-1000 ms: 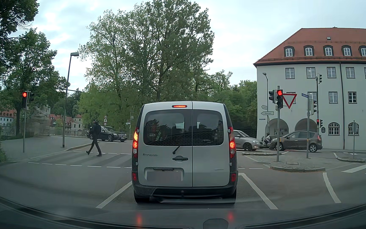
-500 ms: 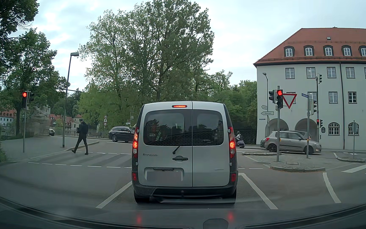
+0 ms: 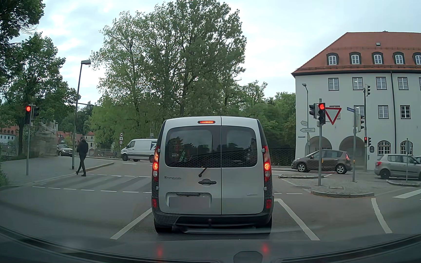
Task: Follow the waypoints while adhering to traffic rules and regulations
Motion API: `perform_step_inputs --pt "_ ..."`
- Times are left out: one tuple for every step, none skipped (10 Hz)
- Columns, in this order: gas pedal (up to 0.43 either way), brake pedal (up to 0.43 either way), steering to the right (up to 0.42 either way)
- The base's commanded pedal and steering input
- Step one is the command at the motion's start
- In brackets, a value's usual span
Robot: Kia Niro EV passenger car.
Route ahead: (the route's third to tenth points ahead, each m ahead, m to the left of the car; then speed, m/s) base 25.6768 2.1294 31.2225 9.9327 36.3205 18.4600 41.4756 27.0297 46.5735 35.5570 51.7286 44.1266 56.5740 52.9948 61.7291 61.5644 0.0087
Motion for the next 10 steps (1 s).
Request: perform_step_inputs --pt "0.000 0.244 -0.004" --pt "0.000 0.238 -0.004" --pt "0.000 0.238 -0.004" --pt "0.000 0.244 -0.004" --pt "0.000 0.238 -0.004" --pt "0.000 0.238 -0.004" --pt "0.000 0.244 -0.004" --pt "0.000 0.244 -0.004" --pt "0.000 0.244 -0.004" --pt "0.000 0.244 -0.004"
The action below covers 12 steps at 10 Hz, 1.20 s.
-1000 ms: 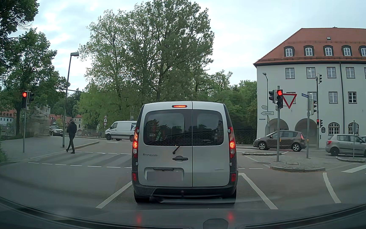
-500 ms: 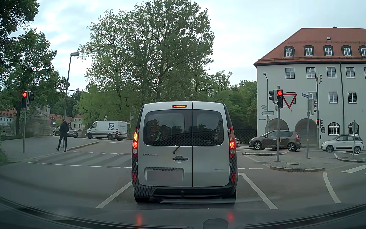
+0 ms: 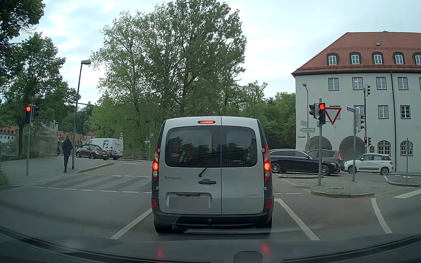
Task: Follow the waypoints while adhering to traffic rules and regulations
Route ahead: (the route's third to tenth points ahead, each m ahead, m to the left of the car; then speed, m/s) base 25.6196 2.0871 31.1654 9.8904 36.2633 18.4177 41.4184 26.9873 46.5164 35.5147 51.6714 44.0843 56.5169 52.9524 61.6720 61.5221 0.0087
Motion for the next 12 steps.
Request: perform_step_inputs --pt "0.000 0.244 -0.004" --pt "0.000 0.238 -0.004" --pt "0.000 0.244 -0.004" --pt "0.000 0.244 -0.004" --pt "0.000 0.244 -0.004" --pt "0.000 0.244 -0.004" --pt "0.000 0.244 -0.004" --pt "0.000 0.244 -0.004" --pt "0.000 0.244 -0.004" --pt "0.000 0.244 -0.004" --pt "0.000 0.244 -0.004" --pt "0.000 0.244 -0.004"
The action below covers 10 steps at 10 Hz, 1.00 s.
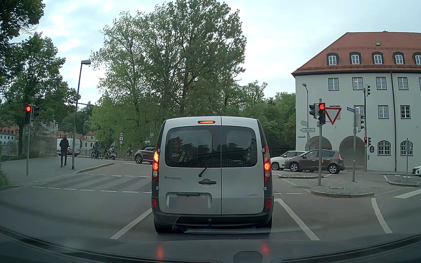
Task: Follow the waypoints while adhering to traffic rules and regulations
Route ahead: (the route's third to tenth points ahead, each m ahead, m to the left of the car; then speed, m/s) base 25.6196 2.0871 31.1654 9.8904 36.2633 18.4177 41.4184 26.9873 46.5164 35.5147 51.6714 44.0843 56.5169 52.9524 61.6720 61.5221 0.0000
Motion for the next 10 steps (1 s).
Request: perform_step_inputs --pt "0.000 0.244 -0.004" --pt "0.000 0.244 -0.004" --pt "0.000 0.244 -0.004" --pt "0.000 0.244 -0.004" --pt "0.000 0.244 -0.004" --pt "0.000 0.238 -0.004" --pt "0.000 0.244 -0.004" --pt "0.000 0.244 -0.004" --pt "0.000 0.244 -0.004" --pt "0.000 0.244 -0.004"
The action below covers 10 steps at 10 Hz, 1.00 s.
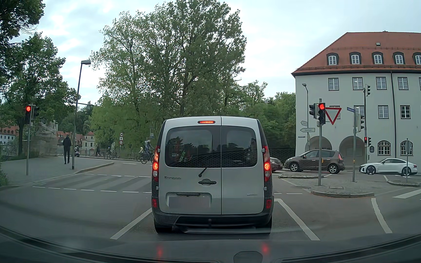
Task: Follow the waypoints while adhering to traffic rules and regulations
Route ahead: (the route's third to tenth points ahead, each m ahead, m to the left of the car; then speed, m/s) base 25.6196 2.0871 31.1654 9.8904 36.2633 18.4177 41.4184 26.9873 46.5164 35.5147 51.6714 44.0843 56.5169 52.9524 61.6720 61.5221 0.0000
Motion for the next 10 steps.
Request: perform_step_inputs --pt "0.000 0.244 -0.004" --pt "0.000 0.244 -0.004" --pt "0.000 0.244 -0.004" --pt "0.000 0.244 -0.004" --pt "0.000 0.244 -0.004" --pt "0.000 0.244 -0.004" --pt "0.000 0.244 -0.004" --pt "0.000 0.244 -0.004" --pt "0.000 0.244 -0.004" --pt "0.000 0.244 -0.004"
